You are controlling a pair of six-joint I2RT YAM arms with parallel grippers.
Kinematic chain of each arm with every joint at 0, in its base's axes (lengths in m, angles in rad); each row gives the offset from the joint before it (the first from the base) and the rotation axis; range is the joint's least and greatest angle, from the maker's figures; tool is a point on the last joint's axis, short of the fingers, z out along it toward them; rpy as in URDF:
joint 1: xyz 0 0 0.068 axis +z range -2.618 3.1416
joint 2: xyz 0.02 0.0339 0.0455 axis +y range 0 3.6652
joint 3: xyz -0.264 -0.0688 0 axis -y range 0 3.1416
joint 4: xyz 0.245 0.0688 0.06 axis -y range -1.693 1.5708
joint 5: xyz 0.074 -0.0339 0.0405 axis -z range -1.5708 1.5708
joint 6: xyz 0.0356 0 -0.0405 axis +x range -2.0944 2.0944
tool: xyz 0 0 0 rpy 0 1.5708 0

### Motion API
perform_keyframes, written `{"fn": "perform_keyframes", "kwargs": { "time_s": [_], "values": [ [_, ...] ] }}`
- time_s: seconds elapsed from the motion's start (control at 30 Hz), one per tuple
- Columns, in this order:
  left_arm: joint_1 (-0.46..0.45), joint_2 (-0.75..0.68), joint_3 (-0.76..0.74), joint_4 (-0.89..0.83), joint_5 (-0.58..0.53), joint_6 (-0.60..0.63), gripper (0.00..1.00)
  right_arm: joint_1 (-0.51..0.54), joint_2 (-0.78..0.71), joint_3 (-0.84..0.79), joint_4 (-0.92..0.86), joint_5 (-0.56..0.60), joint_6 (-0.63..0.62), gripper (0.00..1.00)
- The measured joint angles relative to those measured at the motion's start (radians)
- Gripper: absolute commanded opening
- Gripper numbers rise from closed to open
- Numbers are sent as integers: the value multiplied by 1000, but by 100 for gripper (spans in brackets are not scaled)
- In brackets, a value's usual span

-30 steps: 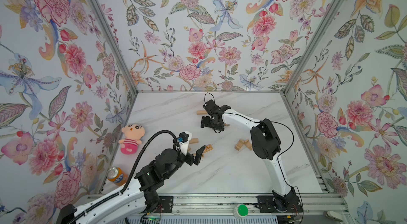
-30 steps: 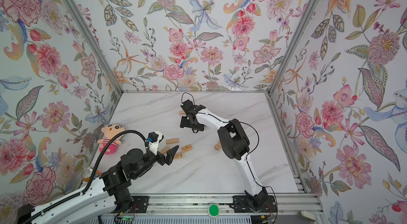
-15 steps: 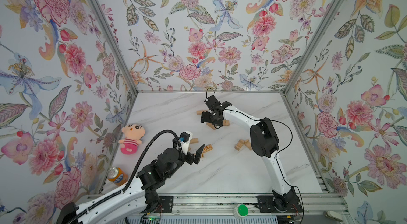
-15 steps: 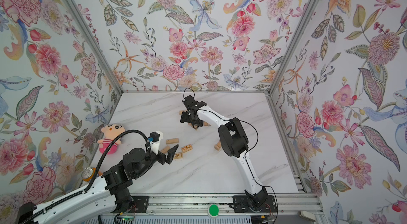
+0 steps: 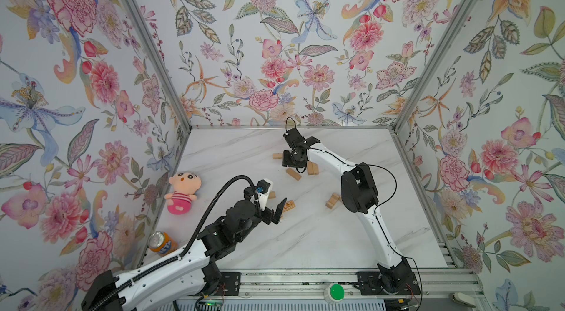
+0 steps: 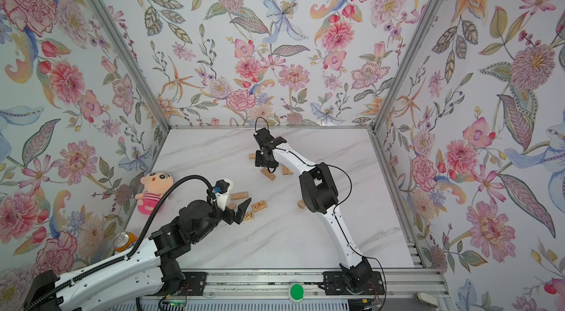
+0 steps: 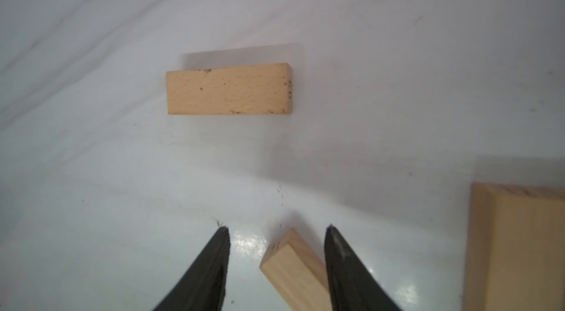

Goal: Build the wood block tower

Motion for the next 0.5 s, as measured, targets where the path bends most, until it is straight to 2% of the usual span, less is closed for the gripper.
{"fn": "perform_keyframes", "kwargs": {
  "time_s": [0.5],
  "values": [
    [7, -9, 1, 18, -18, 6, 99, -19, 18, 0, -3, -46, -14, 50]
  ]
}}
